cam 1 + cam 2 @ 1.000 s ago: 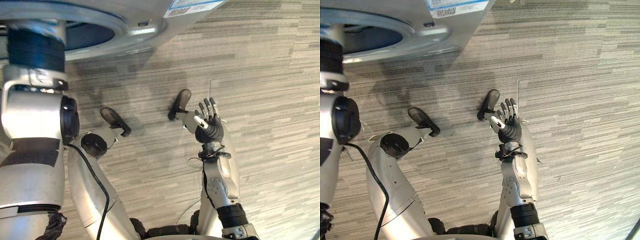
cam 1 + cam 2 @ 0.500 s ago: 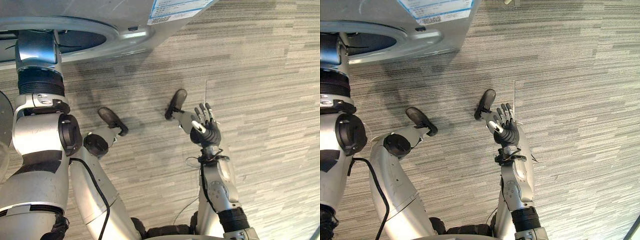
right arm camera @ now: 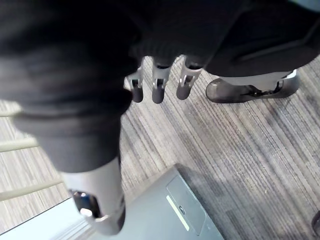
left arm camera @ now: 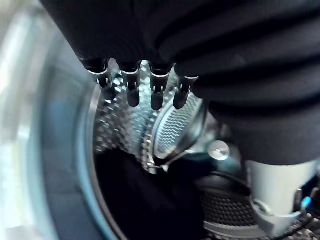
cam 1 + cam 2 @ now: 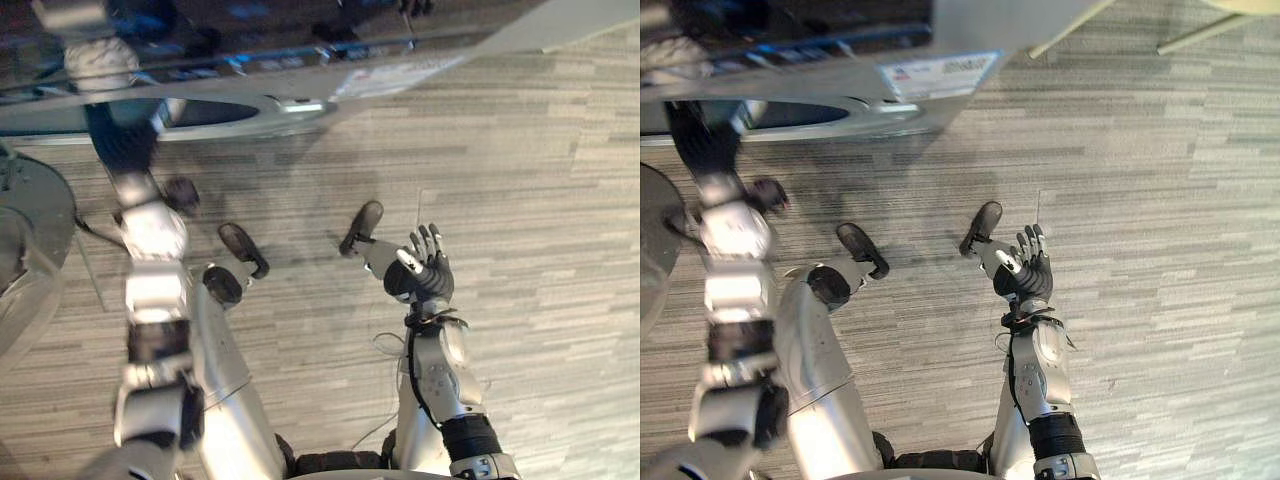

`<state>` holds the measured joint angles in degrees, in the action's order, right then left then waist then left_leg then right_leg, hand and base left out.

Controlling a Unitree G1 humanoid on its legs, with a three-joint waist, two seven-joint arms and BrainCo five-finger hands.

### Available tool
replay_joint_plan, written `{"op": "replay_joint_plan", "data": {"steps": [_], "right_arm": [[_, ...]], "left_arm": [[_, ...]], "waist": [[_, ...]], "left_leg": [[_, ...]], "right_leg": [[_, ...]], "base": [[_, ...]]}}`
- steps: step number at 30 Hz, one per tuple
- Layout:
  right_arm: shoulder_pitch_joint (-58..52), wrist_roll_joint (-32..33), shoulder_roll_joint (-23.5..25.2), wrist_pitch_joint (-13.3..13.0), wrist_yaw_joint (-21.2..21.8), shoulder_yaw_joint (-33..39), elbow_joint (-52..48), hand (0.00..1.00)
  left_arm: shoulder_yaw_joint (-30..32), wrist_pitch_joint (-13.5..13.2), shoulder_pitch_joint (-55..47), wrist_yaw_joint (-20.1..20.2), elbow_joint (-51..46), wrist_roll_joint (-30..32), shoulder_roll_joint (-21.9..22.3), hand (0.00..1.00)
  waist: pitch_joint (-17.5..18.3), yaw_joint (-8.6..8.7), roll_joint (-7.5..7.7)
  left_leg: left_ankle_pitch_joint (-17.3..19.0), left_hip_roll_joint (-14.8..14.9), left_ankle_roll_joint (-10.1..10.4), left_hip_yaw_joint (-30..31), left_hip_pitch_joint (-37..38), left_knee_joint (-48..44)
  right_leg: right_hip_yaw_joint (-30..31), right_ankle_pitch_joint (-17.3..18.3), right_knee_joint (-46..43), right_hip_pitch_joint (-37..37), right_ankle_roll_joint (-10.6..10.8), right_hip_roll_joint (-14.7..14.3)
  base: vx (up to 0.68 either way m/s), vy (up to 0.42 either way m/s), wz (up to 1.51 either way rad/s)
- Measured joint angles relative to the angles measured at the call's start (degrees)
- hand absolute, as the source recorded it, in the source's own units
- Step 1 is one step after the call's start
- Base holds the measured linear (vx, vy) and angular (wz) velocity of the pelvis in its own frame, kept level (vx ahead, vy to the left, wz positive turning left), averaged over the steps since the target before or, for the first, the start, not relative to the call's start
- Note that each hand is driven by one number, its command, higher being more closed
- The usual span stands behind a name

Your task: Pick up the laundry basket with both hands and put the clothes into the washing machine.

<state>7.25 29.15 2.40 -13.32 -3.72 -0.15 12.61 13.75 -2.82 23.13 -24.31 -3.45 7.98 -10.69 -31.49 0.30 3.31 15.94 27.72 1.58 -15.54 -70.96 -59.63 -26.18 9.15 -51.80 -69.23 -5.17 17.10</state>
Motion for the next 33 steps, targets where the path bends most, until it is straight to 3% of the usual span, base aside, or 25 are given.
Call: {"op": "replay_joint_plan", "data": {"steps": [3, 7, 9, 10, 13, 15, 19, 20, 21, 23, 24, 27, 29, 31, 32, 33], "right_arm": [[0.1, -0.1, 0.0, -0.1, -0.1, 1.0, 3.6, 0.0], [0.0, -0.5, -0.7, -0.1, -0.4, 2.3, 7.9, 0.0], [0.0, -3.1, -1.8, 0.5, -1.1, 2.6, 10.7, 0.0], [-0.3, -5.3, -2.4, 1.4, -1.2, 2.7, 12.3, 0.0], [-1.7, -8.9, -2.7, 2.7, -1.5, 4.0, 15.5, 0.0], [-3.8, -9.0, -2.2, 2.6, -2.6, 5.1, 15.5, 0.0], [-9.6, -8.9, -0.7, 2.4, -5.1, 5.8, 15.8, 0.0], [-10.2, -8.9, -0.7, 2.3, -5.5, 5.8, 17.2, 0.0], [-10.3, -8.9, -0.7, 2.3, -5.8, 5.8, 18.1, 0.0], [-10.2, -9.0, -1.2, 2.3, -7.5, 5.9, 18.8, 0.0], [-10.1, -9.0, -1.2, 2.3, -7.6, 5.9, 18.8, 0.0], [-8.0, -9.1, -2.9, 2.3, -9.1, 6.5, 15.3, 0.0], [-5.9, -9.6, -3.2, 1.2, -10.7, 7.8, 10.4, 0.0], [-4.5, -10.3, -2.8, 0.3, -11.6, 8.7, 6.5, 0.0], [-4.0, -10.8, -2.7, 0.1, -11.9, 8.6, 5.2, 0.0], [-2.9, -12.3, -2.4, -0.2, -12.3, 7.9, 3.2, 0.0]], "left_arm": [[-1.6, -0.5, -9.3, -1.4, -6.3, 3.5, 4.7, 0.0], [-7.8, -4.2, -19.2, -0.6, -11.7, 9.2, 8.1, 0.0], [-11.9, -5.5, -23.6, 3.6, -9.5, 7.0, 10.4, 0.0], [-14.0, -6.5, -25.2, 7.1, -5.8, 2.4, 11.4, 0.0], [-18.4, -6.9, -27.0, 13.0, 6.5, -8.3, 12.2, 0.0], [-20.1, -7.1, -28.0, 14.5, 12.4, -11.9, 12.2, 0.0], [-19.6, -7.4, -32.1, 14.2, 20.0, -17.0, 12.1, 0.0], [-19.7, -7.7, -33.8, 14.2, 20.1, -18.8, 11.4, 0.0], [-19.6, -7.8, -34.4, 14.2, 20.1, -19.2, 11.2, 0.0], [-19.8, -7.9, -34.7, 14.3, 20.1, -21.1, 10.0, 0.0], [-19.8, -7.8, -34.7, 14.3, 20.1, -21.3, 9.7, 0.0], [-19.5, -7.1, -33.5, 14.0, 21.8, -21.4, 10.2, 0.0], [-19.2, -6.4, -33.7, 14.0, 23.7, -21.3, 10.4, 0.0], [-19.4, -6.1, -33.9, 13.9, 24.9, -21.3, 10.8, 0.0], [-19.4, -6.1, -34.2, 13.9, 25.2, -21.2, 10.4, 0.0], [-19.2, -6.1, -34.3, 13.9, 26.6, -21.2, 9.8, 0.0]], "waist": [[0.3, -1.05, -0.46], [1.6, -1.58, -2.0], [2.7, -1.93, -3.28], [3.1, -2.46, -3.81], [5.0, -2.72, -4.22], [7.0, -2.72, -4.19], [13.9, -2.34, -4.08], [16.1, -1.43, -4.21], [17.2, -1.09, -4.29], [19.3, -0.63, -3.87], [19.9, -0.4, -3.21], [22.1, 1.92, -4.65], [23.5, 1.52, -4.96], [25.1, 1.27, -5.08], [25.3, 1.11, -4.68], [25.4, 1.02, -4.62]], "left_leg": [[-0.3, -1.0, 0.5, -0.2, 4.4, 2.2], [-0.5, -2.8, 0.5, -0.2, 11.1, 4.8], [-0.4, -3.9, 0.4, -1.0, 16.3, 6.3], [-0.2, -4.2, 0.4, -1.5, 20.5, 7.3], [0.0, -5.8, 0.5, -2.3, 31.4, 11.4], [-0.1, -6.1, 0.7, -3.9, 38.1, 14.3], [-0.6, -6.9, 1.9, -12.4, 54.2, 24.7], [-0.9, -7.9, 2.4, -14.7, 58.1, 29.1], [-1.0, -8.6, 2.7, -15.7, 59.8, 31.2], [-1.6, -9.2, 3.5, -20.6, 65.4, 33.8], [-1.6, -9.8, 3.6, -21.1, 66.4, 33.7], [-3.4, -10.7, 3.8, -21.2, 68.8, 36.3], [-4.6, -10.0, 4.4, -24.9, 71.3, 40.0], [-6.0, -9.7, 4.7, -28.6, 72.5, 42.8], [-6.0, -9.5, 4.8, -29.7, 73.1, 42.7], [-6.1, -8.1, 4.9, -31.5, 74.3, 41.4]], "right_leg": [[-0.3, 0.1, 1.6, 4.3, 0.2, 0.1], [-0.8, 0.4, 3.1, 11.1, 0.8, 0.6], [-0.8, 0.9, 4.1, 16.0, 1.7, 1.1], [-0.7, 1.3, 5.0, 19.9, 2.5, 1.0], [-1.3, 1.5, 8.4, 30.6, 4.0, 0.9], [-1.2, 0.8, 11.6, 36.6, 4.8, 0.0], [2.5, -3.8, 24.5, 47.1, 6.2, -4.2], [1.6, -3.9, 28.5, 49.8, 5.9, -4.5], [0.2, -3.5, 29.0, 50.7, 5.0, -3.8], [-6.0, -1.9, 22.9, 53.5, 2.4, 1.3], [-7.5, -1.1, 23.1, 55.1, 3.7, 2.3], [-9.8, -2.8, 24.6, 56.8, 3.7, 0.8], [-11.9, -3.2, 30.0, 57.8, 3.7, -1.3], [-17.3, -2.0, 30.3, 59.1, 4.0, -0.6], [-17.8, -2.4, 30.3, 59.2, 4.8, -0.4], [-17.2, -3.5, 31.5, 59.0, 5.1, -2.0]], "base": [[-0.09, -0.092, 0.15], [-0.07, -0.074, 0.2], [-0.06, -0.076, 0.18], [-0.03, -0.038, 0.09], [0.02, -0.052, 0.17], [0.05, -0.007, -0.04], [0.11, 0.044, -0.7], [0.1, 0.077, -0.93], [0.08, 0.084, -0.86], [0.13, 0.04, -0.75], [0.15, 0.0, -0.48], [0.11, -0.002, -0.27], [0.08, -0.003, -0.63], [0.06, -0.02, -0.62], [0.07, -0.049, -0.81], [0.07, -0.1, -0.85]]}}
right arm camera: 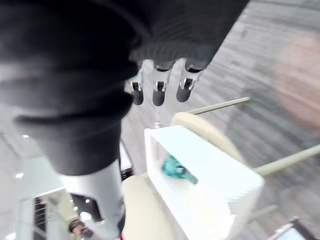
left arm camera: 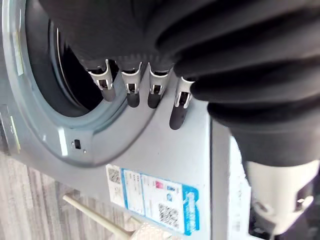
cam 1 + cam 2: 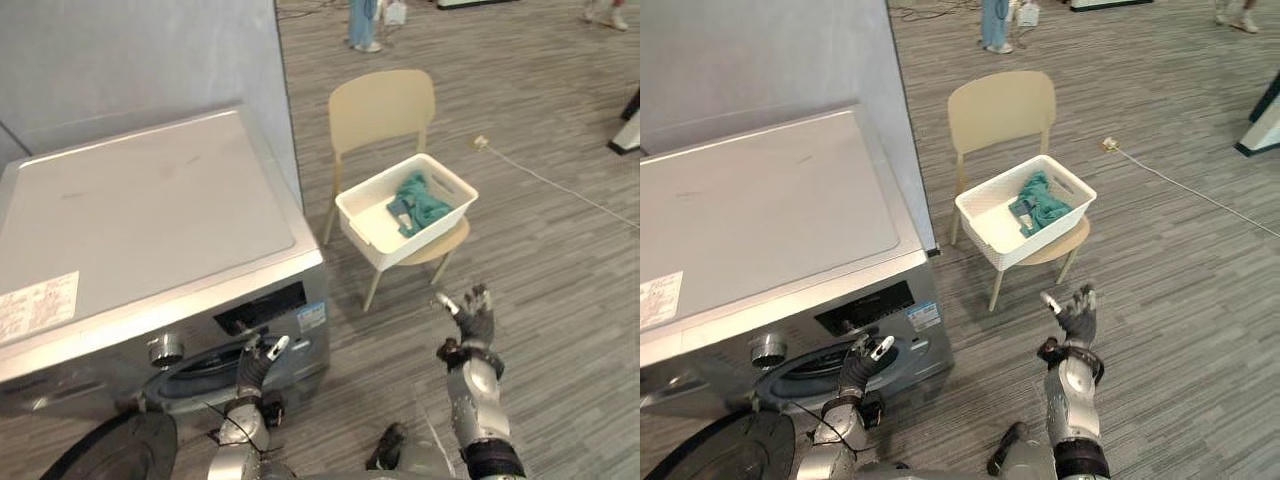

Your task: Pick up the laundry basket with both hands and put the clothes into the washing machine.

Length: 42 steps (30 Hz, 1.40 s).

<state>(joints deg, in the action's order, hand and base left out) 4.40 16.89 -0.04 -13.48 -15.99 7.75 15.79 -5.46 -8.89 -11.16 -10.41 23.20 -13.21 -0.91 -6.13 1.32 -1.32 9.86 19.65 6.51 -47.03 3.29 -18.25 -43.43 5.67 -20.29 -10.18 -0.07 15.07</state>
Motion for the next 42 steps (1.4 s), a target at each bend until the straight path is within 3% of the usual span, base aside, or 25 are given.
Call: {"op": "replay_joint_plan", "data": {"steps": [2, 4, 5, 6, 7, 8, 9, 10, 13, 15, 16, 17, 18, 20, 22, 25, 27, 31, 33, 34, 35, 36, 37, 40, 42], "right_arm": [[0.8, -1.5, 0.4, -0.5, -0.4, -0.2, -2.5, 0.0], [1.9, -1.8, 0.6, -1.8, -0.6, -1.1, -4.8, 0.0], [2.4, -1.8, 0.8, -1.9, -0.6, -1.4, -6.0, 0.0], [2.5, -1.8, 0.9, -2.2, -0.6, -2.2, -7.6, 0.0], [2.7, -1.8, 0.8, -2.7, -0.4, -3.3, -9.1, 0.0], [2.9, -1.8, 0.4, -2.8, -0.3, -3.3, -9.6, 0.0], [3.3, -1.7, -0.2, -3.0, -0.2, -3.4, -10.1, 0.0], [4.2, -1.6, -0.2, -3.1, -0.1, -4.4, -10.1, 0.0], [7.2, -1.0, 0.2, -3.7, 1.1, -8.9, -10.1, 0.0], [9.0, -0.4, 1.0, -4.0, 2.4, -11.2, -10.3, 0.0], [9.2, 0.6, 1.6, -4.1, 2.9, -12.3, -10.6, 0.0], [8.4, 1.3, 2.8, -4.2, 3.5, -12.8, -10.9, 0.0], [7.1, 1.5, 4.1, -4.1, 3.6, -13.5, -11.1, 0.0], [6.2, 1.6, 4.4, -3.9, 5.0, -15.6, -12.9, 0.0], [6.2, 1.6, 4.4, -3.9, 5.9, -16.0, -15.3, 0.0], [6.7, 2.8, 4.2, -4.0, 7.2, -18.4, -17.2, 0.0], [6.7, 3.4, 3.8, -3.9, 7.6, -19.5, -16.9, 0.0], [6.7, 3.2, 3.5, -3.5, 7.3, -18.7, -16.5, 0.0], [6.7, 3.2, 3.6, -3.4, 7.4, -19.1, -15.6, 0.0], [6.6, 3.2, 3.8, -3.2, 7.5, -20.7, -15.4, 0.0], [6.3, 3.1, 3.1, -3.0, 7.6, -21.5, -15.6, 0.0], [6.3, 3.1, 2.8, -2.8, 7.5, -21.7, -15.8, 0.0], [6.0, 3.1, 2.0, -2.2, 7.4, -21.7, -16.8, 0.0], [4.3, 2.7, 1.0, -1.7, 6.6, -18.3, -20.4, 0.0], [4.2, 0.9, -0.8, -1.7, 6.2, -16.0, -23.1, 0.0]], "left_arm": [[1.5, 0.3, -0.7, -1.0, 1.2, 0.0, 0.2, 0.0], [4.4, 0.0, -2.4, -2.4, 1.6, -0.1, -0.1, 0.0], [6.2, -0.1, -3.5, -2.6, 1.6, -0.2, -0.4, 0.0], [8.3, -0.1, -5.1, -2.6, 1.6, -0.5, -1.1, 0.0], [8.8, 0.0, -7.1, -2.6, 2.0, -1.5, -1.7, 0.0], [8.7, 0.0, -8.2, -2.4, 2.0, -1.7, -1.8, 0.0], [7.4, -0.4, -9.6, -0.9, 1.7, -1.8, -1.8, 0.0], [6.1, -0.6, -10.3, 0.4, 1.3, -1.7, -1.5, 0.0], [4.1, -1.0, -10.3, 2.0, -0.1, -1.3, 0.8, 0.0], [3.4, -1.5, -10.0, 2.9, -1.9, -1.3, 1.4, 0.0], [3.3, -1.6, -10.1, 2.9, -2.5, -1.3, 1.5, 0.0], [3.3, -1.5, -10.0, 3.0, -2.9, -1.1, 1.0, 0.0], [3.3, -1.4, -10.0, 3.0, -3.0, -0.6, 0.0, 0.0], [3.0, -0.9, -9.5, 2.9, -3.4, 0.5, -0.4, 0.0], [2.8, -0.4, -9.0, 2.6, -5.5, 1.3, -0.3, 0.0], [4.6, -0.9, -8.1, 2.5, -9.4, 2.5, -0.8, 0.0], [6.0, -1.1, -5.9, 1.9, -8.3, 2.2, -1.0, 0.0], [6.2, -0.9, -3.7, 1.4, -3.8, 0.7, -1.3, 0.0], [7.5, -1.0, -3.9, 1.4, -4.0, 0.2, -1.3, 0.0], [9.3, -1.1, -5.1, 1.3, -4.5, -0.2, -1.3, 0.0], [10.9, -1.0, -5.9, 1.4, -5.3, -1.8, 0.1, 0.0], [11.6, -1.0, -6.4, 1.3, -6.0, -3.3, 1.0, 0.0], [12.6, -0.9, -6.7, 1.3, -6.4, -5.2, 2.8, 0.0], [10.7, -0.5, -6.8, 1.7, -7.8, -6.5, 4.0, 0.0], [10.0, -0.6, -6.2, 2.1, -9.2, -6.4, 4.2, 0.0]], "waist": [[0.1, -0.62, -0.23], [0.1, -2.49, -0.43], [0.1, -3.01, -0.4], [0.1, -4.11, -0.25], [0.2, -5.66, -0.71], [0.1, -6.2, -0.92], [0.1, -7.16, -1.09], [0.2, -7.63, -1.16], [0.2, -8.57, -1.39], [0.4, -8.62, -1.24], [0.5, -9.13, -1.3], [0.7, -10.31, -0.57], [0.6, -10.43, 0.95], [0.5, -9.68, 1.05], [0.2, -9.38, 0.53], [1.0, -8.46, -0.09], [1.2, -8.54, -0.3], [1.7, -8.17, 0.66], [2.3, -8.4, 1.67], [2.9, -8.44, 1.65], [3.8, -8.0, -0.42], [3.4, -8.36, -1.08], [2.9, -8.85, -1.53], [1.6, -9.68, -0.37], [1.3, -9.42, 0.08]], "left_leg": [[-0.7, 3.9, 1.0, -0.5, 0.7, -4.2], [-2.3, 10.8, -1.3, 0.6, 0.2, -13.5], [-4.1, 13.8, -8.0, 2.4, -1.3, -19.1], [-9.1, 16.2, -18.1, 8.5, -5.2, -26.9], [-7.8, 13.4, -16.6, 20.2, -10.3, -33.0], [-5.5, 10.6, -13.5, 25.0, -12.6, -35.1], [-1.4, 4.8, -10.9, 30.7, -16.3, -37.1], [1.7, -1.3, -9.8, 34.0, -18.3, -35.5], [4.5, -12.4, -6.7, 38.4, -20.1, -23.6], [4.4, -16.8, -6.5, 40.9, -21.1, -16.7], [4.2, -17.0, -7.2, 40.8, -20.8, -13.5], [3.1, -16.3, -10.9, 39.4, -18.9, -11.3], [3.1, -16.0, -10.9, 37.2, -16.6, -9.8], [4.2, -15.8, -10.9, 35.8, -12.1, -8.0], [4.9, -16.0, -10.8, 35.4, -8.7, -7.4], [6.7, -14.8, -8.9, 37.8, -6.7, -5.5], [8.3, -12.5, -6.7, 41.1, -7.0, -6.0], [10.3, -10.9, -2.2, 46.4, -7.2, -7.1], [12.4, -8.3, 1.3, 48.7, -5.9, -7.9], [13.3, -4.4, 3.2, 50.0, -4.8, -8.8], [12.1, 0.1, 1.3, 53.6, -9.1, -18.4], [9.6, 1.4, -2.7, 55.5, -12.4, -24.4], [0.6, 3.1, -10.5, 57.3, -19.3, -34.9], [-0.5, 4.4, -9.7, 48.0, -29.5, -48.6], [0.1, 4.1, -8.7, 39.2, -31.8, -46.8]], "right_leg": [[2.4, -0.8, 3.7, 1.3, -1.3, -4.7], [6.5, -2.1, 9.0, 3.2, -3.3, -11.1], [8.4, -2.3, 10.9, 4.1, -4.0, -13.5], [11.4, -2.6, 12.8, 5.3, -5.4, -15.9], [15.1, -2.2, 14.0, 6.1, -6.5, -17.3], [16.4, -1.9, 14.2, 6.2, -7.0, -17.6], [19.2, -1.8, 14.7, 6.5, -8.1, -18.4], [21.8, -2.0, 15.8, 7.7, -8.6, -19.2], [28.3, -2.1, 17.6, 10.1, -8.8, -21.7], [31.9, -2.1, 18.9, 11.5, -7.1, -23.6], [33.6, -1.5, 18.9, 12.2, -6.4, -24.5], [34.0, 1.5, 15.6, 12.9, -5.7, -24.8], [33.6, 4.3, 9.0, 11.5, -3.0, -23.5], [27.7, 8.0, -20.1, 0.3, 8.1, -17.3], [24.9, 9.4, -30.0, -2.8, 7.5, -10.1], [23.9, 10.4, -24.3, -4.1, 4.5, -2.9], [29.1, 9.2, -13.0, -4.1, 3.7, -1.1], [36.8, 3.2, -0.6, -2.9, 5.6, 1.2], [36.1, 3.3, 0.6, -1.0, 5.7, -0.2], [34.7, 2.4, -0.3, 0.4, 8.5, -3.6], [31.3, 5.1, -2.5, 1.6, 7.8, -8.1], [30.3, 6.1, -2.9, 2.3, 6.6, -9.9], [29.3, 7.0, -2.4, 4.1, 4.8, -12.3], [25.6, 6.6, 5.4, 11.6, 2.7, -13.6], [22.5, 6.4, 10.8, 15.9, 2.4, -14.3]], "base": [[0.1, -0.169, -1.02], [0.11, -0.204, -1.22], [0.07, -0.222, -1.19], [0.15, -0.261, -1.56], [0.13, -0.203, -1.46], [0.2, -0.11, -1.45], [0.16, -0.031, -1.31], [0.24, -0.026, -1.28], [0.19, 0.002, -1.29], [0.21, -0.003, -1.13], [0.22, 0.008, -1.11], [0.33, -0.013, -1.08], [0.39, -0.026, -0.83], [0.38, -0.032, -0.35], [0.26, 0.004, -0.04], [0.25, -0.07, 0.24], [0.26, -0.235, 0.44], [0.25, -0.379, 0.62], [0.34, -0.662, 0.73], [0.43, -0.775, 0.63], [0.43, -0.778, 0.5], [0.36, -0.568, 0.29], [0.34, -0.535, 0.12], [0.34, -0.441, 0.33], [0.34, -0.31, 0.75]]}}
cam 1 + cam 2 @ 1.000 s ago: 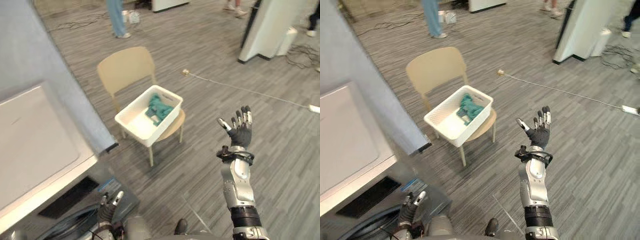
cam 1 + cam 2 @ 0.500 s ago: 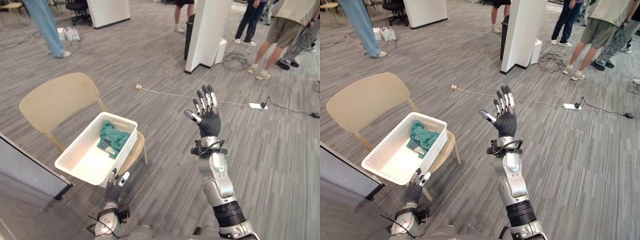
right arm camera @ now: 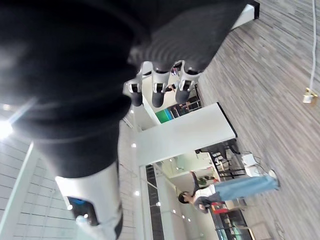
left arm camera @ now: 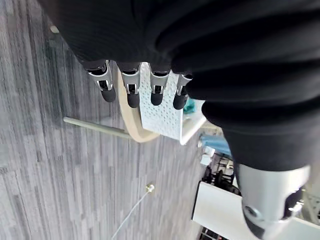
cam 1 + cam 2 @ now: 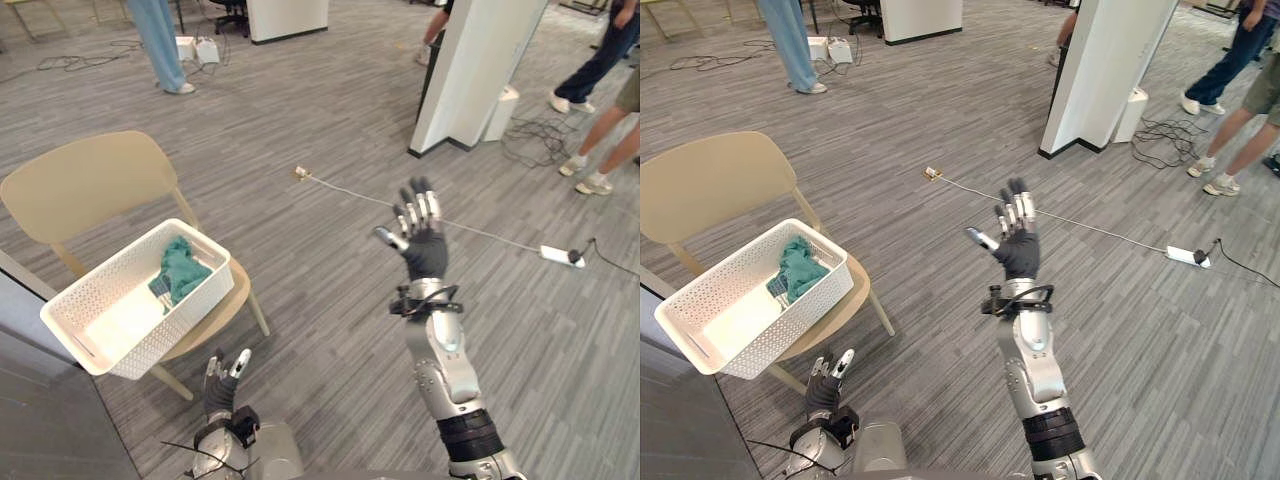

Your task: Pick up the laundry basket with both hands and put the clothes into the washing machine.

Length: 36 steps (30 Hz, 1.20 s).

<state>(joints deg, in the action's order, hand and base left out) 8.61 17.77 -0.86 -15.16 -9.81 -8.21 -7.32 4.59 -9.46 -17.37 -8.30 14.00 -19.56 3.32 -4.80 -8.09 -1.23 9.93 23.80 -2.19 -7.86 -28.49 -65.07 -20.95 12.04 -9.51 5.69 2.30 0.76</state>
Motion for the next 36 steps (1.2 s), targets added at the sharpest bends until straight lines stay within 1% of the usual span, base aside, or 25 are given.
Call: {"op": "replay_joint_plan", "data": {"steps": [2, 3, 4, 5, 6, 7, 8, 9, 12, 14, 16, 17, 18, 19, 20, 21, 22, 23, 24, 26, 28, 30, 31, 34, 36], "right_arm": [[0.5, -4.7, -3.7, 0.5, 0.0, 2.4, -0.6, 0.0], [0.8, -5.8, -4.5, 0.8, 0.0, 2.8, -0.5, 0.0], [2.0, -8.0, -6.0, 1.5, 0.0, 3.3, 0.2, 0.0], [3.2, -9.4, -6.5, 2.0, 0.0, 3.6, 1.1, 0.0], [5.9, -11.4, -6.8, 2.7, 0.0, 3.9, 4.0, 0.0], [7.8, -12.9, -6.7, 3.1, -0.1, 3.8, 6.5, 0.0], [8.6, -13.7, -6.5, 3.3, 0.0, 3.5, 7.6, 0.0], [10.8, -15.0, -6.3, 3.6, 0.1, 1.9, 10.1, 0.0], [12.2, -17.8, -5.0, 4.5, 2.7, -4.0, 11.9, 0.0], [12.0, -18.3, -2.9, 4.5, 4.4, -7.0, 12.0, 0.0], [11.8, -18.4, -2.3, 4.3, 5.2, -9.0, 12.3, 0.0], [11.3, -18.3, -2.3, 4.2, 5.6, -9.3, 12.3, 0.0], [10.4, -18.3, -2.3, 4.2, 6.1, -9.4, 12.4, 0.0], [8.4, -18.3, -2.4, 4.3, 6.3, -9.7, 12.3, 0.0], [7.2, -18.3, -2.3, 4.3, 6.5, -10.0, 12.3, 0.0], [5.8, -18.1, -1.9, 4.3, 6.6, -10.1, 12.3, 0.0], [4.5, -17.9, -1.4, 4.4, 6.8, -10.4, 12.3, 0.0], [4.3, -17.6, -1.5, 4.4, 6.9, -10.9, 12.6, 0.0], [4.4, -17.2, -1.9, 4.5, 7.1, -11.4, 12.7, 0.0], [4.0, -15.6, -2.5, 4.5, 7.2, -12.5, 12.5, 0.0], [3.5, -15.6, -4.3, 4.5, 7.2, -12.3, 12.5, 0.0], [3.1, -16.0, -4.4, 4.5, 6.5, -11.9, 12.4, 0.0], [3.7, -16.9, -4.2, 4.5, 6.2, -12.6, 12.0, 0.0], [4.8, -18.5, -2.6, 4.6, 6.2, -14.9, 11.9, 0.0], [8.0, -19.9, -2.4, 4.6, 6.4, -17.1, 13.1, 0.0]], "left_arm": [[0.0, 0.0, 2.3, 0.8, 0.1, 0.1, 0.1, 0.0], [0.0, 0.0, 2.7, 0.9, 0.1, 0.1, 0.1, 0.0], [0.0, 0.1, 3.5, 0.9, 0.2, 0.3, 0.1, 0.0], [0.1, 0.1, 3.8, 1.0, 0.3, 0.6, 0.0, 0.0], [0.4, 0.1, 3.9, 1.0, 0.3, 0.7, -0.1, 0.0], [0.5, 0.1, 4.2, 1.0, 1.1, 1.4, -0.5, 0.0], [0.8, 0.2, 4.8, 0.9, 1.7, 1.9, -1.4, 0.0], [1.5, 0.5, 5.0, 0.9, 2.4, 2.3, -1.6, 0.0], [1.8, 0.8, 3.6, 0.8, 2.3, 2.3, -2.2, 0.0], [0.8, 0.9, 3.6, 0.7, 2.4, 2.3, -3.2, 0.0], [0.1, 1.0, 3.6, 0.8, 2.4, 2.5, -4.3, 0.0], [0.0, 1.1, 3.8, 0.9, 2.6, 2.9, -4.7, 0.0], [0.0, 1.2, 4.0, 1.0, 3.1, 3.1, -4.8, 0.0], [-0.1, 1.4, 4.5, 1.1, 4.4, 3.3, -4.9, 0.0], [-0.2, 1.5, 4.5, 1.1, 4.8, 3.4, -5.2, 0.0], [-0.5, 1.5, 4.6, 1.3, 5.2, 3.5, -5.8, 0.0], [-0.6, 1.5, 5.1, 1.8, 5.6, 3.8, -6.8, 0.0], [-0.5, 1.7, 6.3, 1.8, 7.1, 4.0, -6.4, 0.0], [-0.4, 1.7, 6.4, 1.8, 7.0, 4.1, -6.1, 0.0], [-0.5, 1.8, 6.5, 2.0, 7.6, 4.2, -4.1, 0.0], [-0.8, 1.8, 8.7, 2.4, 8.8, 4.3, -1.6, 0.0], [-2.6, 1.8, 9.9, 3.4, 9.1, 4.3, -1.4, 0.0], [-2.7, 1.6, 9.6, 3.6, 8.5, 4.3, -1.3, 0.0], [-2.3, 1.9, 9.7, 4.2, 9.0, 4.4, -3.2, 0.0], [-1.6, 1.9, 9.2, 4.2, 9.0, 4.5, -4.6, 0.0]], "waist": [[0.2, -0.18, -0.3], [0.2, -0.21, -0.17], [0.2, -0.21, 0.23], [0.0, -0.23, 0.55], [0.1, -0.49, 0.7], [0.1, -0.32, 2.88], [0.2, -0.64, 4.09], [0.1, -1.47, 5.0], [-0.1, -1.89, 4.76], [-1.1, -1.72, 3.43], [-1.0, -0.37, 3.45], [-1.0, 0.87, 3.74], [-1.0, 1.27, 4.04], [-0.6, 1.39, 4.76], [-0.3, 1.39, 5.48], [-0.3, 1.34, 6.81], [-0.8, 1.08, 8.81], [-2.0, 0.83, 8.92], [-2.3, 0.53, 8.45], [-3.5, 0.87, 7.42], [-6.2, 1.11, 6.59], [-6.5, 0.99, 6.54], [-6.6, 0.85, 5.88], [-7.4, 0.88, 6.68], [-8.1, 0.45, 6.23]], "left_leg": [[0.6, -0.3, 0.6, -15.1, -0.8, 10.2], [0.6, -1.0, 0.6, -19.3, -0.7, 13.5], [0.6, -3.3, 0.6, -27.4, -0.4, 19.8], [0.5, -4.9, 0.4, -31.0, 0.3, 23.6], [2.3, -8.6, -3.7, -36.1, 3.2, 31.4], [3.7, -12.0, -10.1, -35.7, 5.5, 35.3], [4.2, -12.8, -10.9, -35.1, 5.8, 35.7], [5.4, -13.0, -11.5, -33.3, 6.7, 35.6], [7.4, -12.3, -8.7, -27.7, 12.2, 35.1], [7.5, -12.3, -7.3, -23.1, 16.8, 37.1], [6.2, -13.3, -5.2, -18.0, 19.3, 40.9], [5.5, -14.4, -4.2, -13.8, 19.4, 42.5], [5.1, -15.4, -3.6, -11.0, 19.3, 43.5], [4.4, -17.2, -2.5, -7.9, 19.2, 45.1], [3.9, -18.3, -1.8, -6.1, 18.8, 46.0], [3.4, -19.8, -1.2, -4.0, 18.4, 46.6], [3.2, -21.8, -0.7, -0.6, 17.1, 45.8], [3.5, -21.7, 0.3, 2.7, 15.6, 43.8], [3.2, -21.4, 0.9, 3.9, 14.5, 43.4], [2.3, -20.2, 3.1, 7.3, 12.0, 42.4], [2.3, -18.6, 6.6, 4.3, 9.8, 36.9], [3.6, -13.9, 4.6, -4.8, 8.5, 36.1], [1.7, -10.9, 3.2, -7.5, 9.1, 38.9], [2.3, -11.8, 2.8, -7.6, 8.0, 36.9], [2.2, -11.8, 2.8, -6.7, 8.0, 35.4]], "right_leg": [[-5.0, 0.0, 4.2, 3.0, 0.0, -1.7], [-6.3, 0.1, 5.0, 3.2, -0.1, -1.9], [-8.5, 0.4, 5.9, 3.4, -0.2, -2.1], [-9.3, 0.8, 6.0, 3.7, -0.2, -2.1], [-10.8, 1.4, 6.0, 4.9, 0.5, -2.3], [-12.3, 1.8, 6.0, 6.4, 1.1, -2.2], [-12.9, 1.8, 5.2, 6.6, 1.1, -1.8], [-13.2, 1.9, -1.7, 5.3, 1.3, -0.6], [-9.8, 1.7, -35.2, -3.4, 2.1, 4.3], [-5.4, 2.0, -45.4, -9.3, 1.4, 3.8], [-2.5, 2.1, -41.6, -14.2, 1.2, 2.9], [-0.9, 2.1, -34.7, -16.7, 1.2, 2.8], [1.5, 2.1, -28.3, -18.2, 1.2, 2.9], [5.1, 1.0, -17.4, -19.0, 1.8, 2.9], [6.9, -0.7, -11.4, -19.1, 2.4, 3.0], [8.9, -4.3, -4.7, -19.4, 2.6, 3.4], [10.8, -11.1, 1.4, -20.0, 2.3, 3.6], [9.9, -15.9, 3.5, -18.8, -0.4, 3.1], [9.3, -17.1, 4.6, -18.8, -1.0, 2.4], [5.2, -17.3, 6.8, -17.9, -1.6, 1.7], [3.0, -17.0, 6.9, -14.9, -2.1, 2.2], [1.9, -15.5, 6.4, -13.9, -2.4, 2.1], [2.2, -12.6, 5.1, -13.9, -1.1, 1.4], [2.6, -11.8, 4.5, -14.8, -0.6, 2.4], [2.9, -11.6, 3.8, -14.8, -0.4, 2.5]], "base": [[0.34, -0.209, 1.05], [0.35, -0.169, 1.09], [0.29, -0.112, 0.85], [0.38, -0.115, 0.95], [0.41, -0.097, 1.04], [0.43, -0.109, 1.09], [0.56, -0.115, 1.02], [0.56, -0.062, 0.67], [0.47, -0.032, 0.7], [0.42, -0.104, 1.12], [0.29, -0.089, 1.48], [0.29, -0.119, 1.84], [0.35, -0.169, 2.0], [0.29, -0.147, 1.59], [0.32, -0.18, 1.55], [0.29, -0.212, 1.55], [0.41, -0.355, 1.81], [0.33, -0.291, 1.39], [0.25, -0.205, 1.07], [0.18, -0.12, 0.79], [0.1, -0.058, 0.86], [0.01, 0.014, 0.48], [0.02, 0.056, -0.09], [-0.02, 0.097, -0.08], [-0.05, 0.049, 0.01]]}}
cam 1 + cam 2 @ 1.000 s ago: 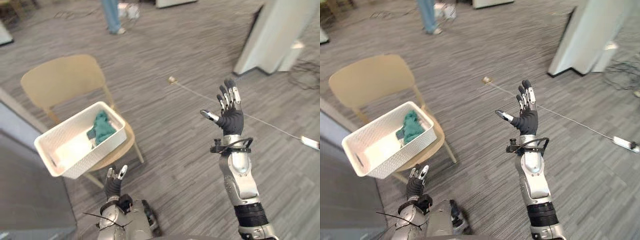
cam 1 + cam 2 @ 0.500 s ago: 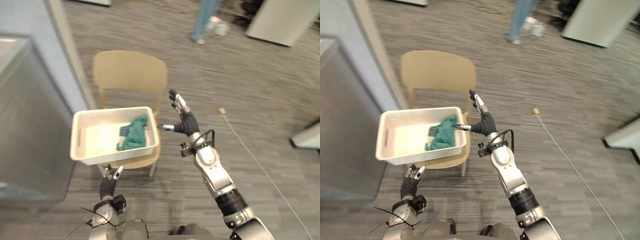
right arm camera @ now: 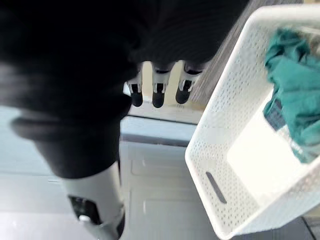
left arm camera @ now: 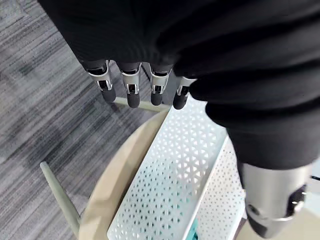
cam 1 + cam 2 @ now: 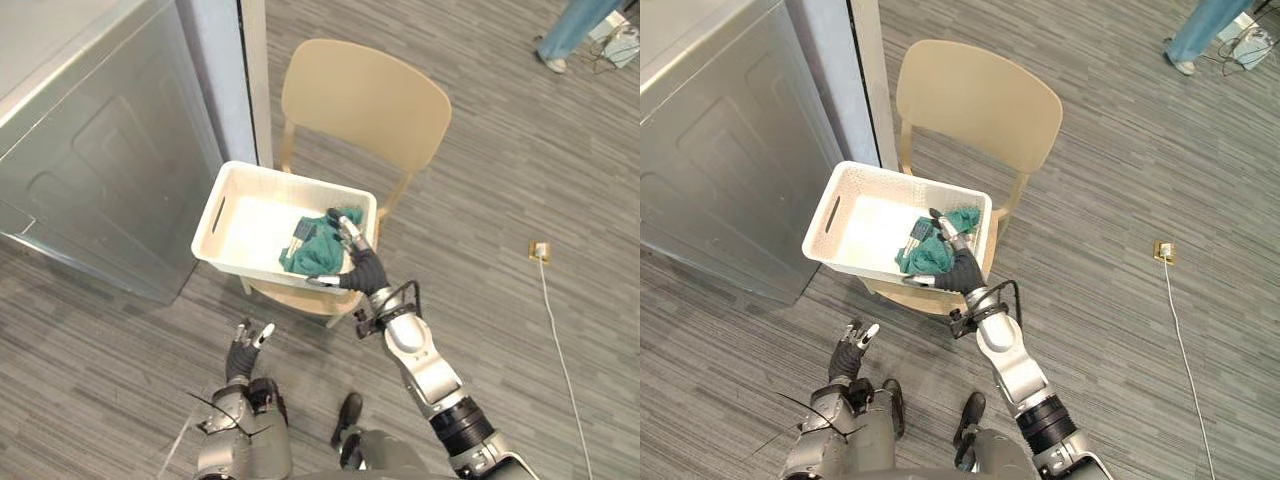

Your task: Pick up the laundry basket with both hands and put the clothes into the washing machine.

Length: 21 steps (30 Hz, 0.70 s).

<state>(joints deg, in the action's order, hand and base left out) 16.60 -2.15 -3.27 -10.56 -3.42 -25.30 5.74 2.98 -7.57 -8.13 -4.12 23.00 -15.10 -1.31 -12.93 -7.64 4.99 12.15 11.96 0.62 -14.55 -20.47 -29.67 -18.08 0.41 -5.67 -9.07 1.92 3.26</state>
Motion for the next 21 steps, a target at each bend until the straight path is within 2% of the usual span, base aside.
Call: {"op": "replay_joint_plan", "data": {"steps": [2, 4, 8, 10, 12, 17, 21], "right_arm": [[3.3, -1.3, -0.1, 0.0, -0.1, -0.4, 1.2, 0.0], [9.5, -3.9, -1.3, 0.0, -0.1, 0.0, 4.4, 0.0], [23.9, -12.5, -8.8, 1.4, -0.5, 1.2, 10.5, 0.0], [27.6, -14.9, -11.2, 2.3, -0.9, 2.0, 11.8, 0.0], [33.3, -18.8, -14.9, 2.8, -1.7, 2.5, 15.2, 0.0], [45.0, -23.6, -20.4, 4.6, -1.7, 1.6, 26.3, 0.0], [52.5, -27.7, -24.7, 5.0, -1.6, -2.6, 35.2, 0.0]], "left_arm": [[-0.1, 0.0, 0.1, 0.0, -0.3, 0.0, -0.7, 0.0], [-0.4, 0.0, 0.1, 0.1, -1.6, 0.0, -0.9, 0.0], [-3.6, -0.1, 0.1, 0.6, -5.1, 0.0, -1.0, 0.0], [-3.9, -0.2, 0.1, 1.2, -6.6, 0.0, -1.3, 0.0], [-3.8, -0.5, 0.2, 1.8, -8.3, 0.0, -2.1, 0.0], [-3.5, -0.8, 0.6, 2.3, -8.8, -0.1, -2.3, 0.0], [-3.5, -1.9, 2.3, 2.3, -8.7, -1.2, -2.2, 0.0]], "waist": [[-1.1, -0.57, -0.42], [-3.4, -0.41, -1.33], [-8.0, 0.49, -4.26], [-9.8, 0.54, -4.86], [-12.8, 0.7, -5.57], [-14.1, 0.06, -7.27], [-14.5, -2.23, -7.78]], "left_leg": [[0.0, 0.0, 0.0, 1.2, 0.0, -1.1], [0.0, -0.2, 0.0, 2.9, 0.2, -1.0], [-1.6, -2.8, 0.0, 3.2, -2.7, 0.9], [-2.2, -3.5, -0.1, 2.2, -3.6, 2.0], [-3.1, -4.1, -1.2, 1.2, -5.0, 2.7], [-5.0, -4.7, -3.1, 0.1, -9.5, 3.0], [-7.5, -5.8, -3.2, 1.2, -11.8, 5.9]], "right_leg": [[0.2, 0.6, -1.6, -0.1, 0.5, 0.1], [-0.4, 0.9, -3.3, -0.4, 0.1, 0.1], [0.6, 0.5, -6.6, -6.2, 0.5, 2.7], [1.3, -0.7, -6.2, -8.0, 0.5, 3.2], [1.9, -2.8, -4.7, -9.5, 0.7, 3.6], [2.2, -7.1, -0.5, -12.8, 1.3, 3.8], [1.2, -9.3, 3.1, -14.1, 0.9, 3.8]], "base": [[-0.06, 0.008, 0.01], [-0.1, -0.011, 0.09], [-0.18, 0.038, -0.02], [-0.15, 0.066, -0.23], [-0.17, 0.073, -0.25], [-0.04, 0.041, -0.08], [0.01, -0.025, 0.1]]}}
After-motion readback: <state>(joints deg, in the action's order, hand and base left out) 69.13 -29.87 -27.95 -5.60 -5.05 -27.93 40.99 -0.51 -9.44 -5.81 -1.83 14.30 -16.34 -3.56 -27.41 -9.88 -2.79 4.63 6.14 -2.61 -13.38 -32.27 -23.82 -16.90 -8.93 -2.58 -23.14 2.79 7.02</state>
